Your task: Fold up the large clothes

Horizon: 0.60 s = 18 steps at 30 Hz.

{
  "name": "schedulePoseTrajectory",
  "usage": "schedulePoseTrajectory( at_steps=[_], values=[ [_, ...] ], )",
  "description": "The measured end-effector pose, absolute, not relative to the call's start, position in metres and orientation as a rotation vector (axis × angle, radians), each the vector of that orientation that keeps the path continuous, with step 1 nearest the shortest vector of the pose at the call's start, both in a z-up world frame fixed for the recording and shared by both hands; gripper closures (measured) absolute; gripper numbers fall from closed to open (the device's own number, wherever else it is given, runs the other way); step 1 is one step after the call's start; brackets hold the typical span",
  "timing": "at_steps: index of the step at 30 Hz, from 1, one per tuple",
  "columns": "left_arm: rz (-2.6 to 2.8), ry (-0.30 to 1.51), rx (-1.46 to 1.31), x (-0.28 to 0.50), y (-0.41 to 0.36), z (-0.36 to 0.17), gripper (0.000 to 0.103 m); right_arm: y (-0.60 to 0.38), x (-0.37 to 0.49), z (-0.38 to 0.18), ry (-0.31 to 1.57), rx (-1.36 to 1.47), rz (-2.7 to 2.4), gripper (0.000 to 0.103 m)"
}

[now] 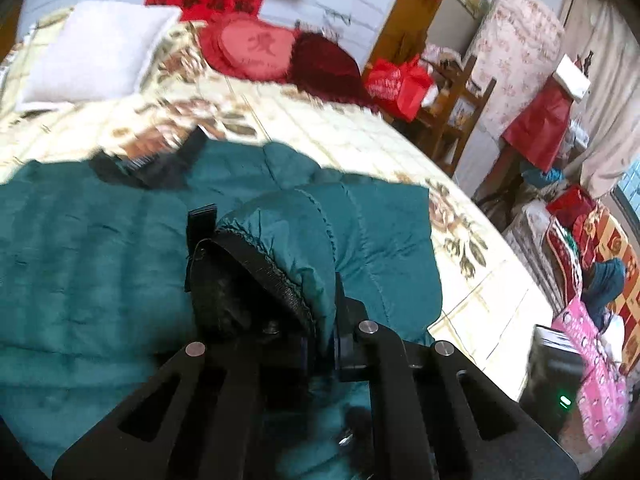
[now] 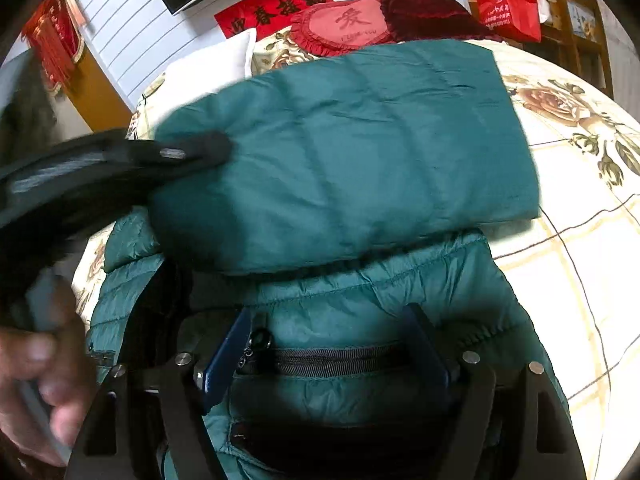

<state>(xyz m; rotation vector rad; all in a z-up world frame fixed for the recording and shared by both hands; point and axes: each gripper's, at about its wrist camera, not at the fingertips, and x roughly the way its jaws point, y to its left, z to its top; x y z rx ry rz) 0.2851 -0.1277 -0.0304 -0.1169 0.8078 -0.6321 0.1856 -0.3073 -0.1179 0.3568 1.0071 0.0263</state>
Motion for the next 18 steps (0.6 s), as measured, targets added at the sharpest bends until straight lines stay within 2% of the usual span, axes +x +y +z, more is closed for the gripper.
schedulePoseTrajectory(
  at_steps=[3, 7, 10, 14, 18],
  values=[
    [-0.589, 0.764, -0.118, 0.283, -0.093, -0.015, 0.096, -0.308, 0.181, -0.121, 1.005, 0.343, 0.023, 0.024],
    [-0.502, 0.735, -0.144, 0.292, -0.037, -0.002, 0.096, -0.299, 0.183, -0.120, 1.020, 0.292, 0.048, 0.009],
    [-0.439, 0.719, -0.150, 0.298, 0.001, 0.005, 0.096, -0.291, 0.185, -0.121, 1.034, 0.250, 0.058, 0.003],
    [-0.354, 0.721, -0.167, 0.309, 0.047, 0.003, 0.096, -0.288, 0.185, -0.126, 1.040, 0.228, 0.059, 0.002],
    [-0.303, 0.788, -0.195, 0.324, 0.073, -0.026, 0.096, -0.287, 0.183, -0.125, 1.041, 0.219, 0.054, 0.001]
  ],
)
